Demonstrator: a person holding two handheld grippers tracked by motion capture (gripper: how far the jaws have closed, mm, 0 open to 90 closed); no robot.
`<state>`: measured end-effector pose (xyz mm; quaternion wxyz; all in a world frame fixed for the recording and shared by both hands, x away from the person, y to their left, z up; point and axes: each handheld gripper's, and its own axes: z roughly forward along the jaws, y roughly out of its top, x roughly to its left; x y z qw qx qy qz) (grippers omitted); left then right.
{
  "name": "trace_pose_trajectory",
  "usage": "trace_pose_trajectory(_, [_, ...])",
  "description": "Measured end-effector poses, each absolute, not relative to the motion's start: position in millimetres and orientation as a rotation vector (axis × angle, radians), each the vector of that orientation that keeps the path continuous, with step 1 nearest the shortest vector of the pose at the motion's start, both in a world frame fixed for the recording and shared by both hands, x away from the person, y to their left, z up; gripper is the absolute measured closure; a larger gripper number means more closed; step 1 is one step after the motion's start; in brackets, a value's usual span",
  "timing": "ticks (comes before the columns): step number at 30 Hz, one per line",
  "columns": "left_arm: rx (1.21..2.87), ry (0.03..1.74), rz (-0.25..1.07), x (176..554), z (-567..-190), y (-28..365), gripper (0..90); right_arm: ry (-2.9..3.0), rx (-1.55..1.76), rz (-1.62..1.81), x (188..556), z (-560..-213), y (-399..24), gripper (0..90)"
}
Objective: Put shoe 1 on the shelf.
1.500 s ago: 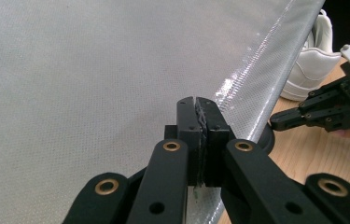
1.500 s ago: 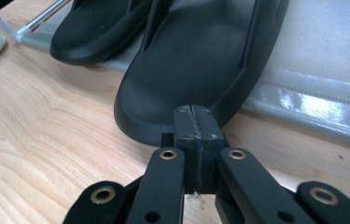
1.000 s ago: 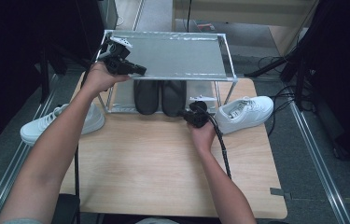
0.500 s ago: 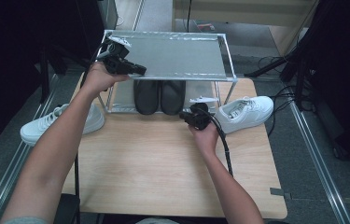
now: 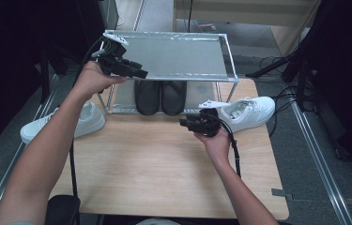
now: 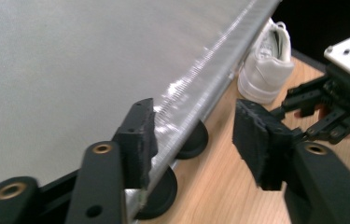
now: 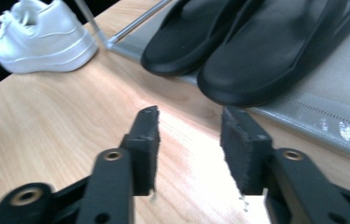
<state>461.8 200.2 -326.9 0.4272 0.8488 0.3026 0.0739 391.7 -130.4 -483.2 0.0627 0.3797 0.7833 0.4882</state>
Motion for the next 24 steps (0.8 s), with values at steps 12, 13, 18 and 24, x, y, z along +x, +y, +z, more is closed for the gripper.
trace_pose_trajectory(12, [2.126,0.693,0.151,422,-350,199,41.0,2.420,1.092,1.522,361,-484,-143,49.0])
trace_pose_trajectory(13, [2.130,0.697,0.160,419,-354,199,40.7,2.418,1.085,1.523,359,-484,-145,48.8])
trace_pose_trajectory(18, [2.139,0.685,0.177,404,-373,201,39.3,2.446,1.033,1.514,348,-485,-153,47.1])
trace_pose_trajectory(24, [2.129,0.697,0.162,390,-388,204,38.0,2.439,0.989,1.536,337,-485,-166,47.1])
